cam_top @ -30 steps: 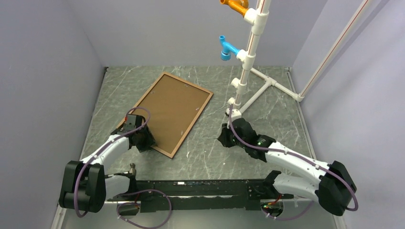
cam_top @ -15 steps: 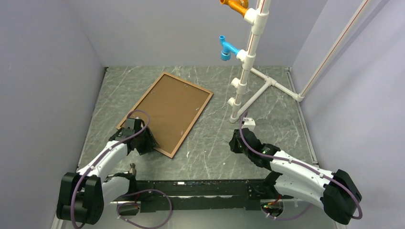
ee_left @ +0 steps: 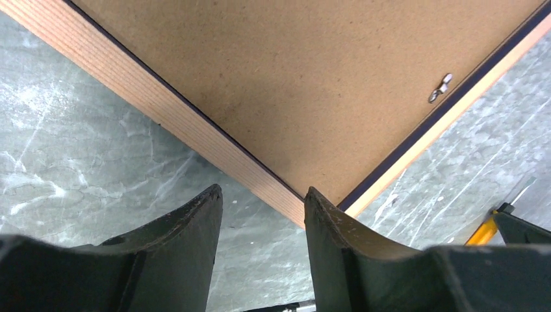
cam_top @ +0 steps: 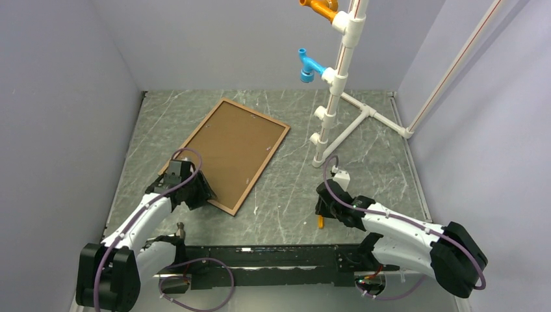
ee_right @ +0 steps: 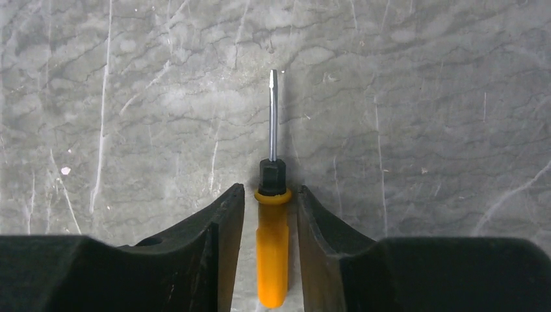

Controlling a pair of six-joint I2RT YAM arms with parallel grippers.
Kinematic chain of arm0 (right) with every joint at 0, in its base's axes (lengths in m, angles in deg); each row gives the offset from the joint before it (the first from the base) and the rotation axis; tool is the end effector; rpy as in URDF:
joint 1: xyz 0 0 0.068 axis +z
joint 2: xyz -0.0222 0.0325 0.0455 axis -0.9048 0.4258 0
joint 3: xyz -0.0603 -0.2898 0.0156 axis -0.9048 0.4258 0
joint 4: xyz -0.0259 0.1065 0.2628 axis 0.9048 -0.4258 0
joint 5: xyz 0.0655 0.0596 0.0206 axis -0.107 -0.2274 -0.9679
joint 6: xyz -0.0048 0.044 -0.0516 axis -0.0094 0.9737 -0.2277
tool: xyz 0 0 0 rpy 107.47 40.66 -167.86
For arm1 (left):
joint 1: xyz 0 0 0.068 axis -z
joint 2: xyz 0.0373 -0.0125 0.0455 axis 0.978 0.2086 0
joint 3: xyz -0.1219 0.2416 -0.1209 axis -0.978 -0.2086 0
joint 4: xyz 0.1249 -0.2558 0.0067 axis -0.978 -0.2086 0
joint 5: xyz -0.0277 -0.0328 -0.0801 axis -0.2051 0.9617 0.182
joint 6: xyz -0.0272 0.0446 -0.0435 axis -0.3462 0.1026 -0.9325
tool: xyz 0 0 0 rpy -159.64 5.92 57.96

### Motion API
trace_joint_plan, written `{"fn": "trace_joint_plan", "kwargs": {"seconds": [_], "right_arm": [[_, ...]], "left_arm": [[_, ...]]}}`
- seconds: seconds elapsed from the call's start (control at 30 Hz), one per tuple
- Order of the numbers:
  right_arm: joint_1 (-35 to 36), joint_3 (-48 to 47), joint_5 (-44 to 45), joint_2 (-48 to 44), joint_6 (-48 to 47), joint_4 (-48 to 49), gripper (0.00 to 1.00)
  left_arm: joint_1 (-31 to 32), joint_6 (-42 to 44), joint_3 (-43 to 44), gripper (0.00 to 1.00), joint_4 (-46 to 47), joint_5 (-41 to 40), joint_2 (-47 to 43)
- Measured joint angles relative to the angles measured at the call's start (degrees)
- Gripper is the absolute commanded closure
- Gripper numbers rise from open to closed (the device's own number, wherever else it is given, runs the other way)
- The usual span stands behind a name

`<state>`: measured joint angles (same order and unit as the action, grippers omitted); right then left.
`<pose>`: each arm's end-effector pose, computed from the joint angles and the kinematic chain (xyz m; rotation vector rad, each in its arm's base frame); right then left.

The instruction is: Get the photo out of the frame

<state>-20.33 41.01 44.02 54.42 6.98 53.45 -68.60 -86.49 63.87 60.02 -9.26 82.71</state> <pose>0.1467 0.1190 0.1421 0.2177 2.4886 0.2581 0.1916 -0.0405 0.1649 -0.6414 2.5982 -0.5011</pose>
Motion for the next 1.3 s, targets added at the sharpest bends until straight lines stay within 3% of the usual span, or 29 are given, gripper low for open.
{"fn": "trace_joint_plan", "kwargs": {"seconds": [0.23, 0.4, 0.63, 0.73, 0.8, 0.9, 1.3], "right_arm": [[0.76, -2.93, 0.04, -0.02, -3.50, -1.84, 0.23], [3.39, -11.72, 0.28, 4.72, -12.28, -1.75, 0.01], [15.87, -26.93, -2.08, 22.34, -27.89, 4.98, 0.00], [21.94, -34.01, -3.15, 31.34, -32.72, 9.25, 0.03], [25.31, -37.53, -4.00, 36.30, -35.10, 12.37, 0.09], [28.57, -40.50, -5.88, 41.24, -37.94, 15.58, 0.31], [29.44, -49.64, -8.02, 53.22, -47.17, 16.81, 0.42]], "left_arm": [[0.00, 0.02, 0.81, 0.32, -0.52, 0.72, -2.99], [0.00, -0.02, 0.63, 0.30, -0.57, 1.62, -7.23], [-0.11, -3.50, 0.66, 0.26, -5.35, -3.28, -12.52], [-0.59, -8.46, 0.96, 0.11, -10.95, -9.68, -15.37], [-1.16, -11.39, 1.38, 0.11, -14.56, -13.55, -16.00], [-3.34, -13.35, 1.46, 0.14, -18.10, -16.83, -16.02], [-10.64, -12.09, 1.46, 0.13, -17.35, -8.39, -13.81]]}}
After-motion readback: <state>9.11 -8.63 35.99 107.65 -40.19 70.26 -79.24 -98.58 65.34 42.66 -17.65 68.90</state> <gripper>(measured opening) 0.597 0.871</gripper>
